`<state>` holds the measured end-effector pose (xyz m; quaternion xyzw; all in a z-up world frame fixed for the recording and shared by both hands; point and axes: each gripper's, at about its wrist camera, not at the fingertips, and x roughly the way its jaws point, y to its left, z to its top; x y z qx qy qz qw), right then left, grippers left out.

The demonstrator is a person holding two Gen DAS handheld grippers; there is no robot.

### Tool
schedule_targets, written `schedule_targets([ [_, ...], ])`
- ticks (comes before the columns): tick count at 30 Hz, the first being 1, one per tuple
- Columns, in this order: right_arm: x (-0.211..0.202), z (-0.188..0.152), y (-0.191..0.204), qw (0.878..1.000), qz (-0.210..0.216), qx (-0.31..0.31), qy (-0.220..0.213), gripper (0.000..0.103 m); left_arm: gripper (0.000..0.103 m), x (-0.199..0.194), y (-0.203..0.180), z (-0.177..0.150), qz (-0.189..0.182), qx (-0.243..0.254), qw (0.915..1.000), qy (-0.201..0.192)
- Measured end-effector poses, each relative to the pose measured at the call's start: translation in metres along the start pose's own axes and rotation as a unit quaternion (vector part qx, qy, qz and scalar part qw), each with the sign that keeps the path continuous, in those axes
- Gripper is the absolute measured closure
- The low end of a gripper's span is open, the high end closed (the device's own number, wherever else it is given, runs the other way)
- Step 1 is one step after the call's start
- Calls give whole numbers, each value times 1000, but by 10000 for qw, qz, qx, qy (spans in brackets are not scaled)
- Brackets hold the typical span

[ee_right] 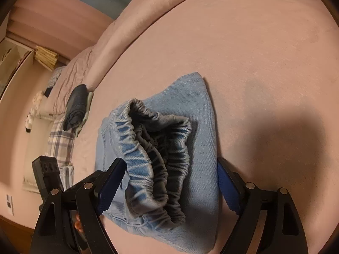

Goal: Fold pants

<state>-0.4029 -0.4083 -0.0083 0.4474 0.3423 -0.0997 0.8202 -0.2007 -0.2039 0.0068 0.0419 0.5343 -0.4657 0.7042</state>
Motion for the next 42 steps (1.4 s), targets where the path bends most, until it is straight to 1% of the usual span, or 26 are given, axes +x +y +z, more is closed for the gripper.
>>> schedule_targets([
  [7,4,4,4,9999,-24,-156,31,15,33,5,-5,4,-19,67,10000,46],
  [14,7,7,6,9998,38,-214,42,15,30,10,-6,7,-57,140,9998,109],
  [33,13,9,13,9996,-26,-285,-88,14,31,21,-18,23,-4,87,9999,138],
  [36,13,8,19,9994,-108,-293,-137,15,34,21,-19,22,121,136,9998,128],
  [37,12,7,21,9992,-154,-317,-163,15,37,21,-20,22,163,144,9997,114],
  [40,10,2,32,9976,-378,-503,-296,18,45,17,-17,19,236,141,9996,74],
  [42,8,-1,39,9960,-501,-630,-384,22,47,16,-18,19,296,158,9994,15],
])
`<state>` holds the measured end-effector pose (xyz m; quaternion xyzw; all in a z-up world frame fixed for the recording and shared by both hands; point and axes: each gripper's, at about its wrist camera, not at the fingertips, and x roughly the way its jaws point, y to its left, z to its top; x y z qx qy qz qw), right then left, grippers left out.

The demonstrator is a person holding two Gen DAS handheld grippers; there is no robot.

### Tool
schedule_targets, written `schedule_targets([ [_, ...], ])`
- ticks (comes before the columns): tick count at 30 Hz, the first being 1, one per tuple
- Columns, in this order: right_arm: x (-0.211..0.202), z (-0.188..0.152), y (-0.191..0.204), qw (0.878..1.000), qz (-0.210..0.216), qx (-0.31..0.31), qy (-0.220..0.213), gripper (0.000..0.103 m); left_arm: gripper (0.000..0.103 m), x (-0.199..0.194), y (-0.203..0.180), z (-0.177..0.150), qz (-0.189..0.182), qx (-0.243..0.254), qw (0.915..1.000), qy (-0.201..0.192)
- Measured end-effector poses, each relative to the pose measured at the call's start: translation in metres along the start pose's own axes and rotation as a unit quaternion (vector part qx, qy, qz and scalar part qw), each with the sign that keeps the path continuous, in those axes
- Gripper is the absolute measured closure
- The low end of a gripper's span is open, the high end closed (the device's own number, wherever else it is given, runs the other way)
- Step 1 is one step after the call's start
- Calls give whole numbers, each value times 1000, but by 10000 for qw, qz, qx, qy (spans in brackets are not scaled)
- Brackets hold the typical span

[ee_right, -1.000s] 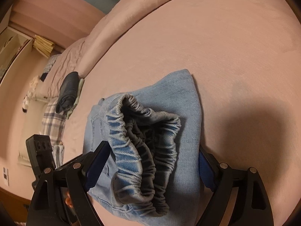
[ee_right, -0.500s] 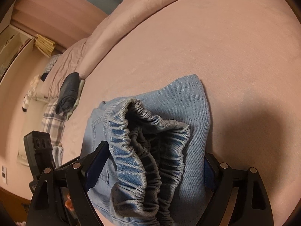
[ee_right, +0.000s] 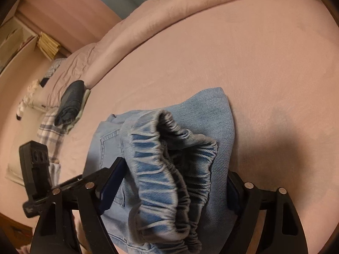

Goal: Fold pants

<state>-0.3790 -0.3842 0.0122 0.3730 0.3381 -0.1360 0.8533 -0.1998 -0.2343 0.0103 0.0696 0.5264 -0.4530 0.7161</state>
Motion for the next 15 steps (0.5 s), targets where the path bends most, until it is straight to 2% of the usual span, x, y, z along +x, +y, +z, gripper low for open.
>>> schedule_targets([
  [5,-7,-2,14,9993,-224,-253,-177,29,56,-2,-6,0,165,107,9997,-111],
  [11,-16,-4,22,9975,-352,-499,-352,35,66,-7,-6,0,189,87,9995,-229],
  [15,-22,-7,29,9966,-337,-580,-479,37,66,-10,-9,-1,251,112,9992,-302],
])
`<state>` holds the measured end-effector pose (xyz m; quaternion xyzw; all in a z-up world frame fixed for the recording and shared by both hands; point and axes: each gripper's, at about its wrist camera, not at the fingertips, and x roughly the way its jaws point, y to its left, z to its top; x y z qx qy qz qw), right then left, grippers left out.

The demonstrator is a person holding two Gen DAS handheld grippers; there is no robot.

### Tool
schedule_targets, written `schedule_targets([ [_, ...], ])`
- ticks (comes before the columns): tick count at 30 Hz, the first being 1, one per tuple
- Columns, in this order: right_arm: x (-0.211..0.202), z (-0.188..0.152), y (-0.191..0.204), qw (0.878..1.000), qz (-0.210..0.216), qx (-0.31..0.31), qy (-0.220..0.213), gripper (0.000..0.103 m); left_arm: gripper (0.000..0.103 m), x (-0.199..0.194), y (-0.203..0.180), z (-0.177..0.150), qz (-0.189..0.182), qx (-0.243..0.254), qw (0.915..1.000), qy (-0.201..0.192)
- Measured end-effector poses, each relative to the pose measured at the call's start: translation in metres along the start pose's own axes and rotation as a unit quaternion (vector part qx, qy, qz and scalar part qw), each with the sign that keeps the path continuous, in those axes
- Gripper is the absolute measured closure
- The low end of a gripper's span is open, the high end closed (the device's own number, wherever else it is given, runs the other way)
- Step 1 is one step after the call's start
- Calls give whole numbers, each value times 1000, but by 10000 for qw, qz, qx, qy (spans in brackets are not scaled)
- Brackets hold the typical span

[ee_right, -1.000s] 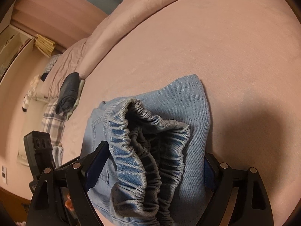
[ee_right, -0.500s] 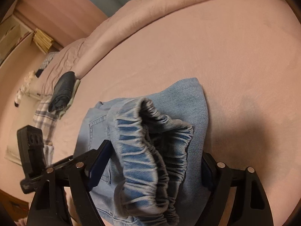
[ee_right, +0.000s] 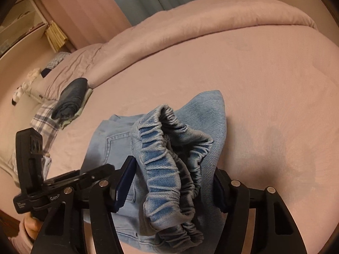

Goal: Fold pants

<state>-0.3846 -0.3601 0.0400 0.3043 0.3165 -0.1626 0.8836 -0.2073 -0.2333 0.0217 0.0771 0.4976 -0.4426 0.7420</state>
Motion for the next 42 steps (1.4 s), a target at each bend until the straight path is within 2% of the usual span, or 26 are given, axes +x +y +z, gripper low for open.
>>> schedule_targets([
  [9,-11,-6,17,9997,32,-209,-122,37,66,-19,0,-6,-4,-35,9998,-178],
  [22,-13,-12,53,9980,279,-569,-75,37,66,-52,7,-21,149,-192,9986,-467],
  [31,-12,-15,84,9946,408,-956,-7,37,66,-70,23,-28,210,-349,9971,-639],
  [42,-9,-16,104,9910,484,-1243,50,37,66,-85,39,-29,238,-429,9952,-848],
])
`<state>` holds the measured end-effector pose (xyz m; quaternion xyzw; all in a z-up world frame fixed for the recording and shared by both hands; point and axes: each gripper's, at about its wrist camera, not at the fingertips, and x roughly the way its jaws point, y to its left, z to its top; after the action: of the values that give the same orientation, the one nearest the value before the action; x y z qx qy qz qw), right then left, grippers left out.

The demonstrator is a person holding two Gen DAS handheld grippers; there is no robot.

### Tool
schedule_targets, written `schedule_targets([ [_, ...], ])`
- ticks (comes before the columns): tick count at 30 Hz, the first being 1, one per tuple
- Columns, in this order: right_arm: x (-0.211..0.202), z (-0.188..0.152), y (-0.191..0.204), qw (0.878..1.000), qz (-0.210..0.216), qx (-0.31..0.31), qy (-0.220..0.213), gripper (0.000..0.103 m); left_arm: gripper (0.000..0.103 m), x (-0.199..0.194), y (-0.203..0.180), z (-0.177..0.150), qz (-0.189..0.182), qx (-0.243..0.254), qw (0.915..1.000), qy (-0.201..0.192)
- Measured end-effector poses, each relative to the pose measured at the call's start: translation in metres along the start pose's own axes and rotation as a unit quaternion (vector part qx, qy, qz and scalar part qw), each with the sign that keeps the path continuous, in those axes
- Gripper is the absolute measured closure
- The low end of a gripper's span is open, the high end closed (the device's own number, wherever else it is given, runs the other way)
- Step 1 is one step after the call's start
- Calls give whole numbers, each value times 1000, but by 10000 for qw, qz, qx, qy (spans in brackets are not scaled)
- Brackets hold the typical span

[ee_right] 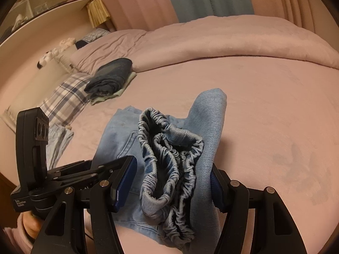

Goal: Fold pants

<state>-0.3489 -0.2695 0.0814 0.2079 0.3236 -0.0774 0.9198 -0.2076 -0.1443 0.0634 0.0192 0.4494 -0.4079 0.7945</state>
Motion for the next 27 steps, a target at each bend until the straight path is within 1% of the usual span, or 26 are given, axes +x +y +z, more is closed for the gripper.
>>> schedule_targets([
  [14,2,9,6,9999,18,-129,-38,37,66,-5,12,17,31,21,9998,-187],
  [23,1,11,8,9998,-10,-157,-76,37,66,-2,11,28,64,75,9997,-233],
  [27,1,19,6,9998,-22,-148,-105,37,66,0,7,33,56,116,9996,-253],
])
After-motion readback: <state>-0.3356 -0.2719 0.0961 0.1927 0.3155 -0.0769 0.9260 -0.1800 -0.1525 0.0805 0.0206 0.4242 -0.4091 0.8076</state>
